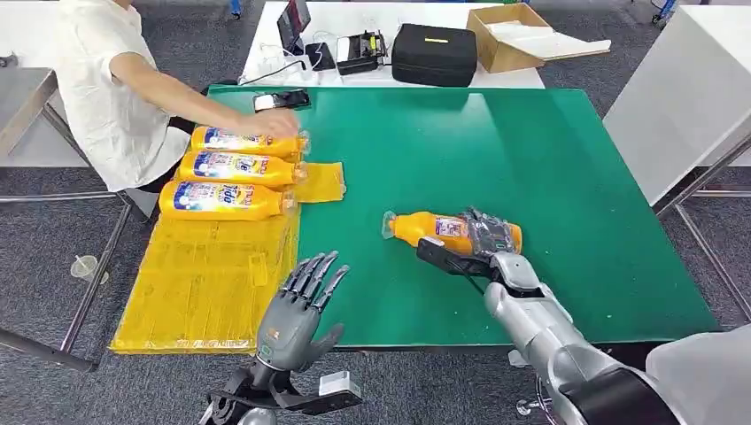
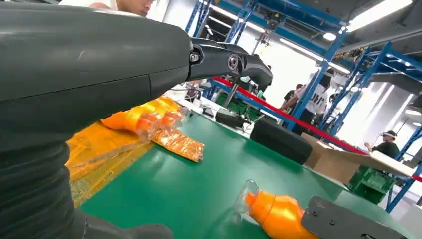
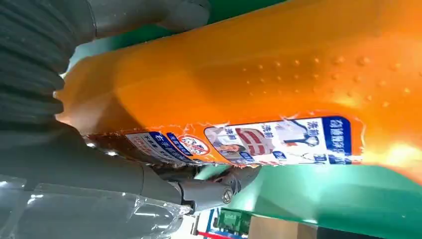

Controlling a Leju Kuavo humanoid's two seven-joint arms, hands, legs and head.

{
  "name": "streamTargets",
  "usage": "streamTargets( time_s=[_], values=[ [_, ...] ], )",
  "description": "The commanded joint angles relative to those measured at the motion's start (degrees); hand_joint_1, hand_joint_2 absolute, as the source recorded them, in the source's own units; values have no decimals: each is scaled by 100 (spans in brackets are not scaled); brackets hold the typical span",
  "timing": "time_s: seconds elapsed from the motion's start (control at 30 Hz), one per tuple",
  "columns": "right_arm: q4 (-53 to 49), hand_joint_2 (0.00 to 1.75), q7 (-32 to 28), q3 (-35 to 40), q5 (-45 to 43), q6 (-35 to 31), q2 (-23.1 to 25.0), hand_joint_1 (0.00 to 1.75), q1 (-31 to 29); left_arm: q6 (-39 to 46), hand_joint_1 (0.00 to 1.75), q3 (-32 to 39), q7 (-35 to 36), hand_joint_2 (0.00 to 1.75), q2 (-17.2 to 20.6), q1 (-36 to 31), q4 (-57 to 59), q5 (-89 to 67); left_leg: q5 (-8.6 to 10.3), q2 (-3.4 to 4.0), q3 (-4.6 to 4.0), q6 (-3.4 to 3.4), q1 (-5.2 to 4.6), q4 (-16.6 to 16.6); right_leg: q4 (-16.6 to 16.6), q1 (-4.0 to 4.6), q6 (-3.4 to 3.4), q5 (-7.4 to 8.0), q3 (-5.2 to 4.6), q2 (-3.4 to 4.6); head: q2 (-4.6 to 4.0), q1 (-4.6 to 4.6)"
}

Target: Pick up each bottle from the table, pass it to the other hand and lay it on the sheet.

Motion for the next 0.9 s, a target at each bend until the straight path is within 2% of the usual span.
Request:
streamTargets(
  time_s=[0.03, 0.17, 0.23, 0.3, 0.33, 0.37, 0.47, 0.53, 0.6, 0.63, 0.67, 0.8, 0.83, 0.87, 0.9],
  values=[
    [636, 175, -1315, -691, -1145, 1061, -128, 175, 236, 35, 0, -98, -457, 175, 1, -279, 457, 672, -6, -5, 22, -4, 11, -5, -13, 15, -25, -6, 31, -14, 0, 0],
    [521, 175, -2460, -1047, -2119, 1752, -442, 175, 573, -47, 0, -189, -786, 175, 24, -367, 569, 1094, -4, -21, 41, -3, 12, -9, -22, 15, -20, -9, 45, -31, 0, 0],
    [510, 175, -2476, -1038, -2134, 1757, -469, 175, 590, -47, 0, -191, -792, 175, 24, -373, 577, 1101, -15, -21, 67, -6, 19, -5, -29, 25, -28, -15, 46, -33, 0, 2],
    [477, 175, -2488, -1014, -2156, 1762, -477, 175, 594, -46, 0, -197, -800, 175, 24, -378, 586, 1115, -52, 14, 95, -18, 16, -10, -35, 23, -29, -15, 35, 9, 0, 2],
    [433, 175, -2602, -1055, -2343, 1908, -461, 175, 607, -44, 0, -200, -824, 175, 26, -379, 582, 1157, -49, 17, 104, -19, 18, -15, -41, 27, -39, -13, 45, 12, 0, 2],
    [316, 175, -2830, -1092, -2645, 2129, -464, 175, 666, -41, 0, -198, -869, 175, 25, -373, 564, 1232, -55, 37, 115, -11, 14, -15, -38, 22, -27, -13, 100, 35, 0, 2],
    [-209, 175, -3387, -1100, -3486, 2678, -499, 175, 897, -254, 0, -94, -1187, 175, -81, -311, 426, 1837, -59, 49, 139, -11, 13, -5, -28, 21, -27, -20, 83, 35, 0, 2],
    [-1108, 175, -3709, -979, -4105, 2818, -422, 175, 1235, -1031, 0, 275, -1357, 175, -399, -98, 112, 3168, -63, 48, 146, -10, 19, -6, -34, 32, -32, -28, 79, 31, 0, 2],
    [-2224, 175, -3571, -924, -4718, 2925, -238, 175, 1733, -1634, 0, 589, -1060, 175, -729, 76, -105, 4237, -72, 76, 137, -16, 22, -5, -34, 38, -30, -21, 82, 60, 0, 2],
    [-2626, 175, -3548, -868, -4866, 2841, -145, 175, 1893, -1874, 0, 670, -721, 175, -792, 44, -18, 4812, -73, 77, 131, -18, 23, -10, -39, 39, -40, -19, 123, 58, 0, 0],
    [-2872, 175, -3358, -776, -4955, 2727, -95, 175, 1983, -1862, 0, 608, -726, 175, -757, -30, 74, 4925, -79, 80, 129, -18, 22, -2, -29, 40, -52, -23, 118, 59, 0, 0],
    [-3099, 175, -3409, -615, -5178, 2603, 20, 175, 1968, -2127, 0, 703, -513, 175, -797, -93, 346, 5630, -70, 81, 115, -16, 12, -2, -18, 27, -30, -19, 102, 67, 0, 2],
    [-3169, 175, -3434, -551, -5274, 2606, 148, 175, 1924, -2344, 0, 710, -369, 175, -808, -132, 478, 6004, -78, 92, 111, -22, 20, 5, -12, 38, -54, -25, 97, 70, 0, -4],
    [-3197, 175, -3385, -438, -5305, 2603, 212, 175, 1870, -2458, 0, 676, -318, 175, -803, -183, 587, 6238, -70, 87, 100, -17, 11, -2, -16, 28, -35, -18, 81, 72, 0, -4],
    [-3205, 175, -3371, -357, -5309, 2581, 253, 175, 1831, -2508, 0, 666, -291, 175, -812, -213, 656, 6389, -77, 93, 98, -20, 16, 3, -13, 34, -47, -23, 80, 73, 0, -2]
  ],
)
